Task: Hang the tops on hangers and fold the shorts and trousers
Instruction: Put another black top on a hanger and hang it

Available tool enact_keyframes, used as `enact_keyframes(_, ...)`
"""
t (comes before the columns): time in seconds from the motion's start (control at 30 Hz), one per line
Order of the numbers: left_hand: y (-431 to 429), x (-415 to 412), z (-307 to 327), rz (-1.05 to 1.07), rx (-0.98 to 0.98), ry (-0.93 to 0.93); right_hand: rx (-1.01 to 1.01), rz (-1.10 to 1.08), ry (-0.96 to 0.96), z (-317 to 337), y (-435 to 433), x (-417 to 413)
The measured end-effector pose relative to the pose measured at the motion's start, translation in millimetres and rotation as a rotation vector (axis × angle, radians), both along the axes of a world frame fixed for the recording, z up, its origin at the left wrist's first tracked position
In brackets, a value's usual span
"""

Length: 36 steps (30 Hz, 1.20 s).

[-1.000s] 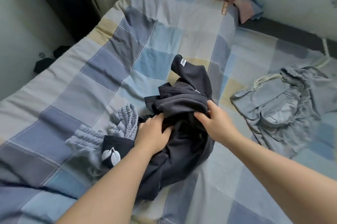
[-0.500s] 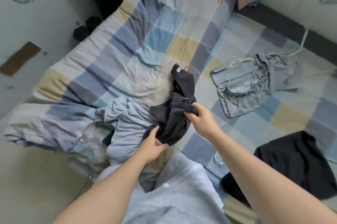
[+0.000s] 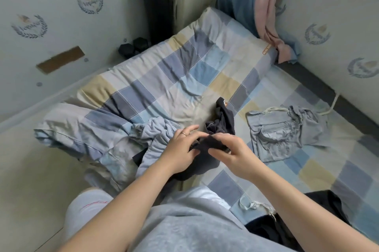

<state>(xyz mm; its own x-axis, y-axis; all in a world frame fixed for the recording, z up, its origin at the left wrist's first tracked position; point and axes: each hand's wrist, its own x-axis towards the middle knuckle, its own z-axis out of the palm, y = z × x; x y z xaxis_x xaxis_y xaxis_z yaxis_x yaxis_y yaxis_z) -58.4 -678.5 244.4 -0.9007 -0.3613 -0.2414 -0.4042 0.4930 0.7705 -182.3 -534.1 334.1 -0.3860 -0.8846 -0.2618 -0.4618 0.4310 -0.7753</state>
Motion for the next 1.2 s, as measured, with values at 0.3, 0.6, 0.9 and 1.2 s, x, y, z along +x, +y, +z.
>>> enact_keyframes(0.3,-89,94,30,-0.157,0.048,0.141,-0.14,-0.238,-0.123,46,-68,104)
enact_keyframes(0.6,-103,127,112,-0.292,-0.026,0.114,-0.305,-0.722,0.095,110,-49,180)
enact_keyframes(0.9,-41,148,202,-0.191,0.02,0.459,-0.508,-0.921,0.141,186,37,250)
enact_keyframes(1.2,61,144,263,-0.287,0.136,0.67,-0.624,-1.022,0.166,227,143,297)
